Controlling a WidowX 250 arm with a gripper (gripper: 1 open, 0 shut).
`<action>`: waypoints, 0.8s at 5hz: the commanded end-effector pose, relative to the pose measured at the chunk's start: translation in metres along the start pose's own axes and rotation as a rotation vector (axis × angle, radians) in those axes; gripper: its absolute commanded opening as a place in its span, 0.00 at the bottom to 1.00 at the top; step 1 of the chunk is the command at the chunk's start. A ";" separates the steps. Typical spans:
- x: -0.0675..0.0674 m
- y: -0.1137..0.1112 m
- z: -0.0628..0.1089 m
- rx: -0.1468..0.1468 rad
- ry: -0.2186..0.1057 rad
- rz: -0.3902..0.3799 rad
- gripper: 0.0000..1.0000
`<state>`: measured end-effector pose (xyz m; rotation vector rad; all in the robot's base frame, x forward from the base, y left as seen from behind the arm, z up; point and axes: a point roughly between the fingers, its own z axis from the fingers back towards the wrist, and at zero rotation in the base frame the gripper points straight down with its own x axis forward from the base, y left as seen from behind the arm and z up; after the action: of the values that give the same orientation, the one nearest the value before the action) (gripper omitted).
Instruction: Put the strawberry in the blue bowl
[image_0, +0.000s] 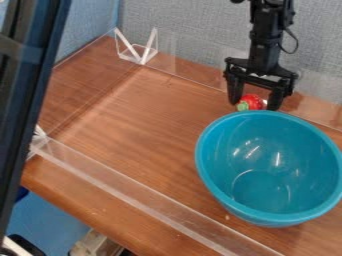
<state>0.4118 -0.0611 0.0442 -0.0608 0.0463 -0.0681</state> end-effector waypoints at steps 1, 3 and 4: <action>0.008 -0.007 0.022 -0.001 -0.066 -0.019 1.00; 0.008 -0.009 0.021 0.014 -0.068 -0.027 1.00; 0.008 -0.009 0.022 0.018 -0.074 -0.025 1.00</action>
<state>0.4126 -0.0646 0.0440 -0.0421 0.0362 -0.0802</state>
